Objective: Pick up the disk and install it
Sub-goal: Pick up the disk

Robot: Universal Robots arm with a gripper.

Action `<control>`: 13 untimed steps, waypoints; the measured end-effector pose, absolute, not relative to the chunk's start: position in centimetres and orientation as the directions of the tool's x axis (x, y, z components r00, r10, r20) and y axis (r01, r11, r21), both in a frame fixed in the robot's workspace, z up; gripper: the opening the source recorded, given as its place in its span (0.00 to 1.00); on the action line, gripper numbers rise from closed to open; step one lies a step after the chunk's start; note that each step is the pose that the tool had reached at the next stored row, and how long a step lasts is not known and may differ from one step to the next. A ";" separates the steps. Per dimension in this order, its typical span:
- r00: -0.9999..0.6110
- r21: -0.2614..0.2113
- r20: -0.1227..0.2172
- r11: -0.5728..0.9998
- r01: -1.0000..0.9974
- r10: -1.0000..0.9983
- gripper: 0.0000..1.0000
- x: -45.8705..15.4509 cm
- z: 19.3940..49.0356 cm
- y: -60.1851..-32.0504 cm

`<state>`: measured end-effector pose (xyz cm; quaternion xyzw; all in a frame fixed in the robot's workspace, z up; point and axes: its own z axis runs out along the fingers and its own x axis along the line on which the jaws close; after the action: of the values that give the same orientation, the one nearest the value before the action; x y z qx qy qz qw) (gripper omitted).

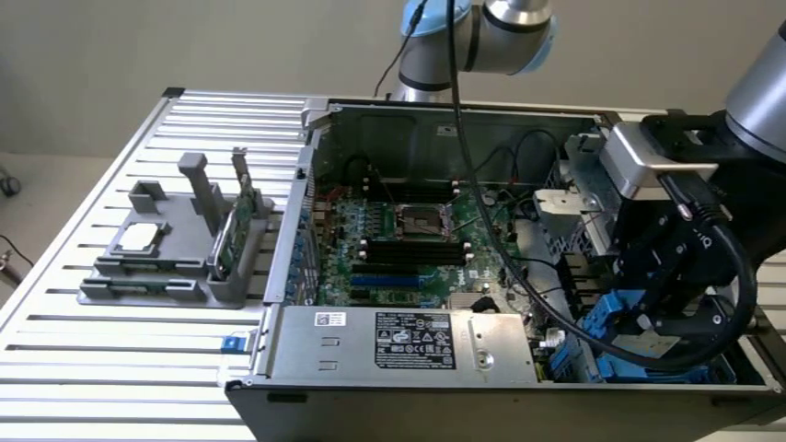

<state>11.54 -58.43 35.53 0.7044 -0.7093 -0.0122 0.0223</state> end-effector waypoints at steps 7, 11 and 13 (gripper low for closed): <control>-0.005 0.048 0.057 0.007 -0.999 -0.998 0.38 11.6 36.4 -58.4; -0.001 0.047 0.070 0.004 -0.999 -0.998 0.38 11.8 36.5 -58.2; 0.000 0.047 0.073 0.004 -0.999 -0.997 0.38 12.0 36.5 -57.9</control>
<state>12.04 -57.94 36.50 0.7057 -0.7072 0.0093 0.0424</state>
